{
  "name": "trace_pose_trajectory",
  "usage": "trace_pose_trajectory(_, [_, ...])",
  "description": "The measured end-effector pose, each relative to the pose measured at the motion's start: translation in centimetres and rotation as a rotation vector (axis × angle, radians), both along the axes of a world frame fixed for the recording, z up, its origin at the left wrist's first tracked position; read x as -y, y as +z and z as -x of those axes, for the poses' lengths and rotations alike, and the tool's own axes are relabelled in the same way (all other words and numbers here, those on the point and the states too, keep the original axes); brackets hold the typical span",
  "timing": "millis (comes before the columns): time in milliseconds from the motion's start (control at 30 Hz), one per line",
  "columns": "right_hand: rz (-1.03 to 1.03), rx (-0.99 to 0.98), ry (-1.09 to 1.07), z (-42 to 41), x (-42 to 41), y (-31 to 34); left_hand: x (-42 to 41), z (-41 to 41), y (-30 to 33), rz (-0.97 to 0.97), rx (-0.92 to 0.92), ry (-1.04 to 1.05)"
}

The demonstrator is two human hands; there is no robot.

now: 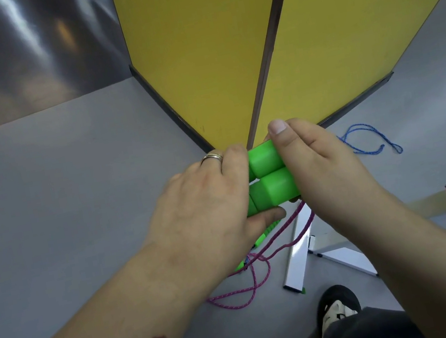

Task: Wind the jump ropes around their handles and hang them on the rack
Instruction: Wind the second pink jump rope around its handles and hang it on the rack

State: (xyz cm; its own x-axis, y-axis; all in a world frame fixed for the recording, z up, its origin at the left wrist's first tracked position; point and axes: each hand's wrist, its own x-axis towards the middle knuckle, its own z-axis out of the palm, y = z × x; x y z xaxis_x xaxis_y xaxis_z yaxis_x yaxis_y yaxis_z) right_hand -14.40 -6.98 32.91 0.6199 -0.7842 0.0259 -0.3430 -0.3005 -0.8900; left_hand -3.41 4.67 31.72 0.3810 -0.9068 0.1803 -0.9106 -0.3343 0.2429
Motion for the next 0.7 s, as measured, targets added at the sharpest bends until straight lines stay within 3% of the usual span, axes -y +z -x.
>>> trace_pose_trajectory(100, [-0.175, 0.015, 0.045, 0.3, 0.8, 0.2, -0.2, -0.3, 0.8, -0.094, -0.093, 0.022])
trace_pose_trajectory(233, [-0.622, 0.221, 0.134, 0.4, 2.1, 0.7, -0.5, -1.0, 2.2, -0.099, -0.244, 0.041])
trace_pose_trajectory(300, [-0.640, 0.244, 0.164, 0.4, 2.6, 0.8, -0.6, -1.5, 2.4, -0.072, -0.276, 0.084])
trace_pose_trajectory(367, [-0.507, 0.163, 0.133, 0.6, 2.8, 1.0, -0.7, -2.1, 2.4, -0.029, -0.309, 0.142])
trace_pose_trajectory(433, [-0.132, -0.037, 0.111, 1.0, 2.4, 1.1, -0.7, -2.5, 2.2, 0.001, -0.325, 0.202])
trace_pose_trajectory(533, [0.414, -0.347, 0.266, 1.3, 0.9, 0.9, -0.7, -2.7, 1.8, -0.054, -0.264, 0.281])
trace_pose_trajectory(600, [0.561, -0.550, 0.367, 1.2, 0.1, 1.4, -0.6, -2.7, 1.4, -0.128, -0.193, 0.302])
trace_pose_trajectory(700, [0.579, -0.732, 0.466, 1.5, -0.3, 3.3, -0.7, -2.5, 1.0, -0.237, -0.134, 0.280])
